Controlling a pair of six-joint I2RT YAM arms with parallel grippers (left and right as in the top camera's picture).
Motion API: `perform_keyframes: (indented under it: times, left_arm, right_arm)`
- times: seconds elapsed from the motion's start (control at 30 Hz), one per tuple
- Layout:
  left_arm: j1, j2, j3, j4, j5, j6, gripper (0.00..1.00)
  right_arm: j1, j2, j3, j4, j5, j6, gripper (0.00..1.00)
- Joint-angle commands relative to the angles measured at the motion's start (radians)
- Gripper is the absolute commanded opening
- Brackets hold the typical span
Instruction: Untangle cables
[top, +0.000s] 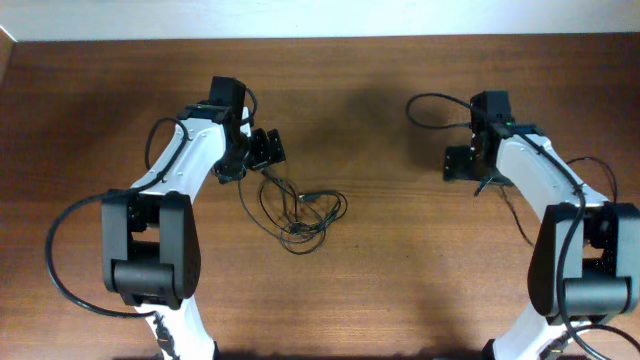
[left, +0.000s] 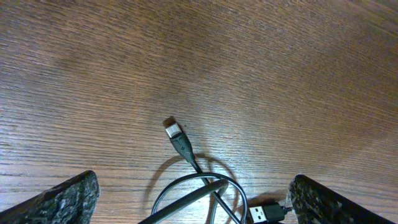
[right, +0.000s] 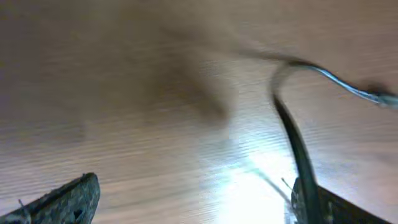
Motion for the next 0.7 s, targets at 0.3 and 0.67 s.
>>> perform_keyframes:
  times: [0.3, 0.67]
  left_arm:
    - [0.003, -0.019, -0.002, 0.002, -0.007, 0.003, 0.99]
    - [0.003, -0.019, -0.002, 0.002, -0.006, 0.003, 0.99]
  right_arm:
    - [0.022, 0.002, 0.129, 0.163, -0.294, 0.008, 0.98]
    - [0.020, 0.051, 0.123, -0.119, -0.054, 0.068, 0.98]
